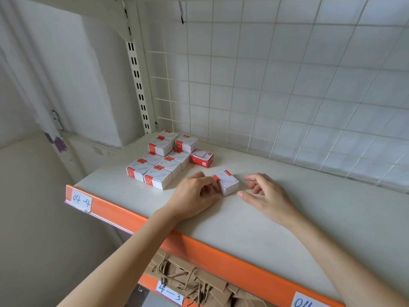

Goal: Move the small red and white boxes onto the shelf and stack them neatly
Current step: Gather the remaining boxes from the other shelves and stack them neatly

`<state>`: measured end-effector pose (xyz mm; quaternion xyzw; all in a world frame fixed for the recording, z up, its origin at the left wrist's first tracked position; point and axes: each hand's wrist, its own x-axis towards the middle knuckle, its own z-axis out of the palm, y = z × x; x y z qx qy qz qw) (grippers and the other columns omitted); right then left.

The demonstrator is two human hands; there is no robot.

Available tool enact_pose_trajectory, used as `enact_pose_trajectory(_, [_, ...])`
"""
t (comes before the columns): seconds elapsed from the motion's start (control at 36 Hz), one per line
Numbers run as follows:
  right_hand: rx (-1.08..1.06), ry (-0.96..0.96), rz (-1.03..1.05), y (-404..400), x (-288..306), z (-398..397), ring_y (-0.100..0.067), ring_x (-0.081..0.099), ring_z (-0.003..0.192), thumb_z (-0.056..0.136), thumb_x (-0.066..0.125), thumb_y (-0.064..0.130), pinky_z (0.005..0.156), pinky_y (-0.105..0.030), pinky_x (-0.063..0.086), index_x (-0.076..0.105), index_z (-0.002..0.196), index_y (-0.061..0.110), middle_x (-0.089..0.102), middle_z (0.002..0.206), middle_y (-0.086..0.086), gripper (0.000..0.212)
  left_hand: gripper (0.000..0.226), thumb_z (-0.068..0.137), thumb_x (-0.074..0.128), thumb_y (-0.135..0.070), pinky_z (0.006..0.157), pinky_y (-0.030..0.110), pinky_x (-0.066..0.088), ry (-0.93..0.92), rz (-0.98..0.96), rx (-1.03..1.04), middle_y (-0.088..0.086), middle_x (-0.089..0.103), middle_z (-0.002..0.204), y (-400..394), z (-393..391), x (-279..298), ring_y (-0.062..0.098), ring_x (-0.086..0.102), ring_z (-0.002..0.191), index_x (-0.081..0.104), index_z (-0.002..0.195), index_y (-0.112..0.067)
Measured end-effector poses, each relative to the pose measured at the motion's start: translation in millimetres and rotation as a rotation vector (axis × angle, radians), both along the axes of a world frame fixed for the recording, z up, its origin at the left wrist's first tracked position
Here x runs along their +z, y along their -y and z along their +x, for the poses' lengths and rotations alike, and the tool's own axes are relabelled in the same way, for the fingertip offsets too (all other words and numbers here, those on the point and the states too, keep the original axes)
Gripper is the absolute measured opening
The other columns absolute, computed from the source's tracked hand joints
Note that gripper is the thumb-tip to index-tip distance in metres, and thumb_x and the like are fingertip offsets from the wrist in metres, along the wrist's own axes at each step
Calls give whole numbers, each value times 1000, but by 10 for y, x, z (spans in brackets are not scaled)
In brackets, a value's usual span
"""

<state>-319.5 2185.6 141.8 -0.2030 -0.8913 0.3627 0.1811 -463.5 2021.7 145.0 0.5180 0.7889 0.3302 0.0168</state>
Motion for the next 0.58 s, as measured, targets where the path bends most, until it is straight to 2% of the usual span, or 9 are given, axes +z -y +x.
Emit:
enact_pose_trajectory(0.11, [3,244,73,83,188,-119,-13,47,108,74,67,57,94,-27,39,41,125,23,46,118,2,68,11,83,65,-15,65,8,35,-30,-13,-20,-5,49,81,22,-1,35,0,49,63,70,93,-18])
enact_pose_trajectory(0.17, [15,313,100,133,282,-236,-15,46,115,72,65,62,94,-28,39,38,127,22,45,124,1,73,12,84,64,-15,64,7,35,-58,-49,-45,-5,48,82,39,-17,61,3,48,63,69,95,-17])
enact_pose_trajectory(0.25, [28,279,95,264,323,-397,-13,46,115,75,64,59,84,-24,38,43,120,21,46,122,4,63,11,86,61,-18,65,15,40,-126,-117,-69,-4,52,83,103,-91,163,14,53,68,70,92,-17])
enact_pose_trajectory(0.31, [45,235,128,355,318,-504,-14,48,113,79,64,49,79,-23,35,47,113,19,50,120,3,49,11,89,58,-21,67,26,47,-185,-157,-76,-3,56,84,210,-160,268,13,52,69,68,90,-17])
enact_pose_trajectory(0.36, [75,207,163,435,345,-628,-15,49,106,79,65,44,78,-25,36,48,105,21,52,118,1,39,10,89,58,-21,66,30,49,-215,-157,-78,-4,56,84,355,-238,362,10,50,68,67,88,-16])
enact_pose_trajectory(0.5, [103,81,269,623,520,-1051,-19,51,103,80,67,41,80,-28,39,51,110,17,48,115,-1,42,8,87,60,-18,66,34,50,-220,-168,-63,-6,54,80,713,-471,461,12,53,67,67,85,-15])
enact_pose_trajectory(0.58, [92,98,310,725,615,-1309,-23,52,106,82,66,34,83,-28,39,50,120,15,42,120,-4,45,7,85,61,-13,67,35,50,-209,-136,-63,-2,61,81,877,-580,460,11,54,67,67,83,-14])
